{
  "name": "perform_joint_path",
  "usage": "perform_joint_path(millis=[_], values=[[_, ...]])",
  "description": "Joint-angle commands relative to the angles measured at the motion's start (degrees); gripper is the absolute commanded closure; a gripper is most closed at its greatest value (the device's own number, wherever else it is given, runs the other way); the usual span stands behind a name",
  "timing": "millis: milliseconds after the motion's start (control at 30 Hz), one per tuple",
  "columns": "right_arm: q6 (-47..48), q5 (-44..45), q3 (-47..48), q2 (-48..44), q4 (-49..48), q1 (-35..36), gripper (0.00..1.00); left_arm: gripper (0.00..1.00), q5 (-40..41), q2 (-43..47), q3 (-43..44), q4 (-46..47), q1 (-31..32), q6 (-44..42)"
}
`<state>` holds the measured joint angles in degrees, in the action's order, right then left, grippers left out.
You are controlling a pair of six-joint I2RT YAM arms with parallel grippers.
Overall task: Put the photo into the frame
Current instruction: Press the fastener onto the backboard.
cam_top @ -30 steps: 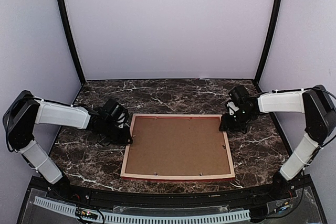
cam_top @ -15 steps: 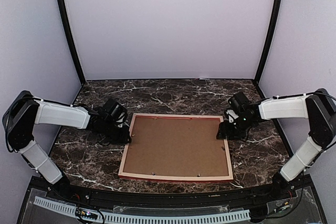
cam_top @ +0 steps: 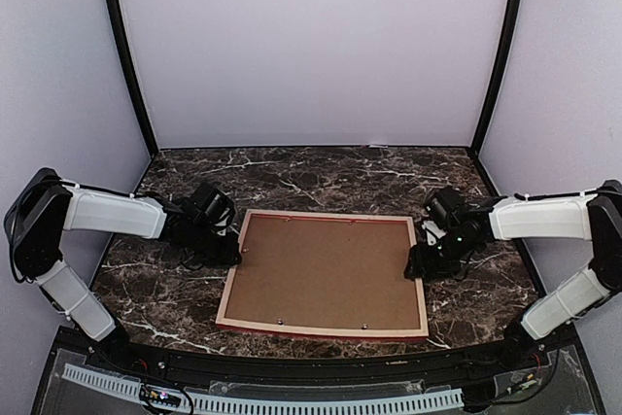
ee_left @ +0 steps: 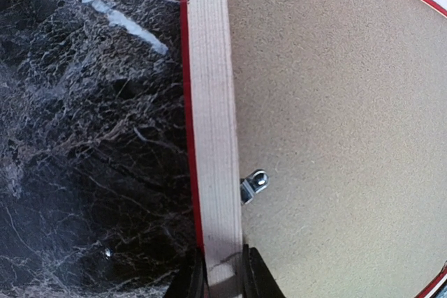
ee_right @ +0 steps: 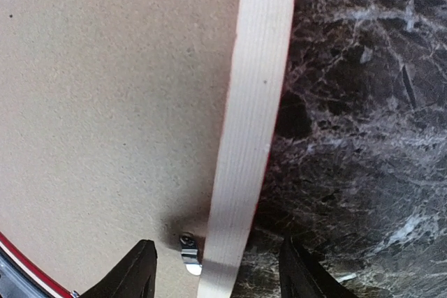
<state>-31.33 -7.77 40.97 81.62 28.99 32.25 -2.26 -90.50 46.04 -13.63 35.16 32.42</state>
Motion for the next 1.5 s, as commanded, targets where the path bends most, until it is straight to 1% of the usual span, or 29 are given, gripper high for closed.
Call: perform_joint_path(millis=[0, 233, 500, 733, 833, 1000, 1233, 1467], values=[[-1.3, 0.2, -1.9, -1.1, 0.8, 1.0, 0.41, 0.86, 1.0, 1.3, 0.7, -3.2, 0.0, 0.1], [-0.7, 0.7, -2.2, -0.2, 0.1, 1.0, 0.48, 0.86, 1.0, 1.2, 0.3, -3.1, 0.0, 0.2], [0.2, 1.7, -2.1, 0.6, 0.6, 1.0, 0.62, 0.86, 0.8, 1.3, 0.1, -2.8, 0.0, 0.3], [0.9, 2.9, -2.6, 1.3, 0.9, 1.0, 0.68, 0.86, 0.5, 1.1, -0.2, -2.5, 0.0, 0.3], [1.4, 2.4, -2.2, 1.1, 1.2, 1.0, 0.68, 0.86, 0.7, 1.2, -0.2, -2.6, 0.0, 0.2], [1.9, -1.6, -1.5, -0.4, 0.6, -0.3, 0.61, 0.86, 0.9, 1.3, -0.3, -2.8, 0.0, 0.3], [3.1, -4.6, -1.5, -1.7, 1.1, -2.5, 0.57, 0.86, 1.0, 1.4, -0.4, -2.8, 0.0, 0.2], [3.9, -6.4, -1.8, -1.3, 1.2, -3.0, 0.54, 0.86, 1.1, 1.3, -0.6, -2.7, 0.0, 0.1]])
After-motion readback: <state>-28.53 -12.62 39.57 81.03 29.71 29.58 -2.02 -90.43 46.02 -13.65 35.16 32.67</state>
